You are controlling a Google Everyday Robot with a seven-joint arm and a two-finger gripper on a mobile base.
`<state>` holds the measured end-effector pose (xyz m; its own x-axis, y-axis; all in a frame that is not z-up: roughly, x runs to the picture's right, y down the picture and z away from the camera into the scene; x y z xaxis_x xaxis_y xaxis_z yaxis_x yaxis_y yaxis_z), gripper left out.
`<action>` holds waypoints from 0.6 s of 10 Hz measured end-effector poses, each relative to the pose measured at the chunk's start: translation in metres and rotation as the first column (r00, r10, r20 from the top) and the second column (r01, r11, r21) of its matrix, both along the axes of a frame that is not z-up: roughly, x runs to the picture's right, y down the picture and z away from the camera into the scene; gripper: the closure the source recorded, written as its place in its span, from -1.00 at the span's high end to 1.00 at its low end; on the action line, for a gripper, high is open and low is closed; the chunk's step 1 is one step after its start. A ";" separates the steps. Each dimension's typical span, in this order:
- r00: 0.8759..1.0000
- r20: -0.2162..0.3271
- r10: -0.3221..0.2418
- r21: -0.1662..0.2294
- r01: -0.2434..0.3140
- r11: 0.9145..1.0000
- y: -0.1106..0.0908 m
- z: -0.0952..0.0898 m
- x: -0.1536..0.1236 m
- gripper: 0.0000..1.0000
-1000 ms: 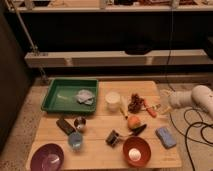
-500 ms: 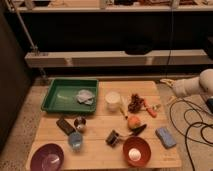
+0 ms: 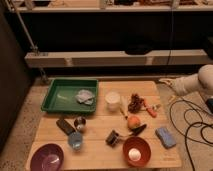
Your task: Place grapes in plastic cup
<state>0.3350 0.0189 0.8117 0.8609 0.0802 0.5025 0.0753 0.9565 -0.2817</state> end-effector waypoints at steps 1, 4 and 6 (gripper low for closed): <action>0.994 0.034 -0.107 -0.034 0.108 0.994 0.002 -0.001 -0.019 0.60; 0.962 0.081 -0.262 -0.086 0.269 0.959 0.017 0.003 -0.048 0.60; 0.952 0.084 -0.295 -0.125 0.304 0.944 0.043 0.019 -0.050 0.60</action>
